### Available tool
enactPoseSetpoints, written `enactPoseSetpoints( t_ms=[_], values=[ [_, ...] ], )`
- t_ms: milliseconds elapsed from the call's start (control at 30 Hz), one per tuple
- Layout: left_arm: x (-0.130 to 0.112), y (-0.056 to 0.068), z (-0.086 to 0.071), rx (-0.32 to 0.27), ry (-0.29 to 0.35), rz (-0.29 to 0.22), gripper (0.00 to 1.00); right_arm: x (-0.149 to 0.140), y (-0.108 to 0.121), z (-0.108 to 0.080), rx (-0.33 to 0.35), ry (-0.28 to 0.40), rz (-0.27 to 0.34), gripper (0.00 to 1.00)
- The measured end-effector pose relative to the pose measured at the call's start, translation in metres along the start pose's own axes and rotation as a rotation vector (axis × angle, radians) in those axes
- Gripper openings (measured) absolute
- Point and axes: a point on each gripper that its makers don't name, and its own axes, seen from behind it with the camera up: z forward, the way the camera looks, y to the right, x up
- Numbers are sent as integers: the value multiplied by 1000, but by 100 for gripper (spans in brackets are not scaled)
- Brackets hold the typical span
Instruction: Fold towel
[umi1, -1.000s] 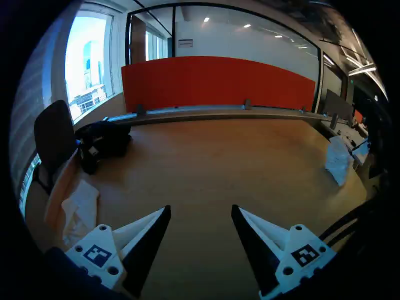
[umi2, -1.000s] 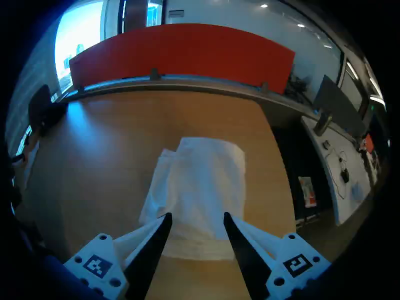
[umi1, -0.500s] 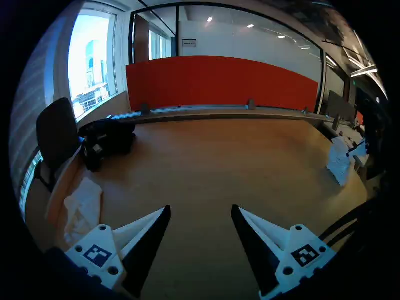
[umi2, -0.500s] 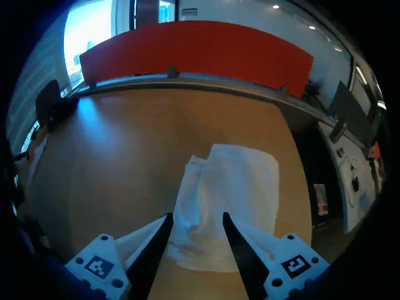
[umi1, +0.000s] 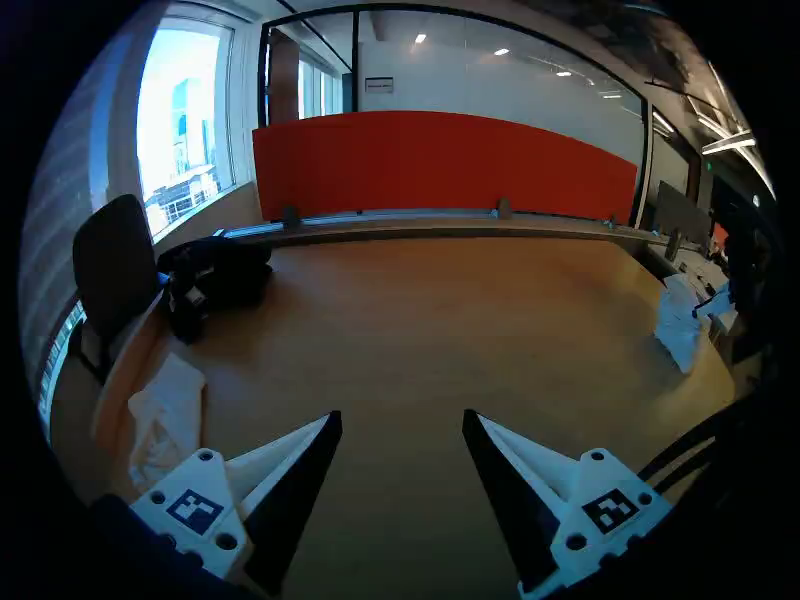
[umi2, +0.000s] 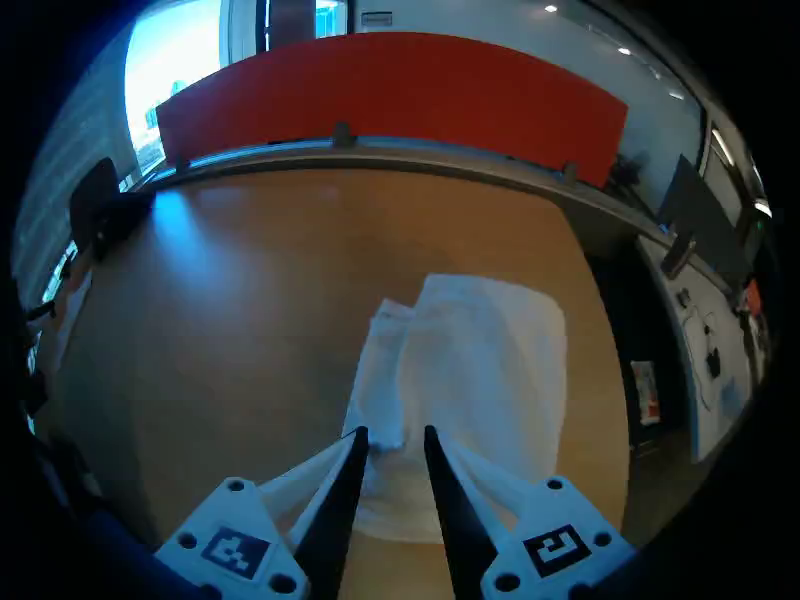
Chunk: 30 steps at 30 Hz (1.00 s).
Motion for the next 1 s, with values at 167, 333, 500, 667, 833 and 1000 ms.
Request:
enactPoseSetpoints(
  t_ms=[167,333,500,667,833,1000],
  values=[
    [2,1,1,-2,3,3,89,0,-2,0,8,-1,-6,18],
    [2,1,1,-3,2,3,89,0,-8,-2,27,1,-13,7],
    [0,1,1,-4,0,4,89,-2,-13,-5,42,-3,-25,7],
    [0,2,1,-5,0,3,89,-5,-21,-10,67,-13,-27,7],
    [-1,1,2,-5,0,3,89,-13,-28,-14,90,-33,-39,7],
    [-1,1,1,-6,0,2,89,-16,-31,-17,104,-41,-44,7]
  ],
)
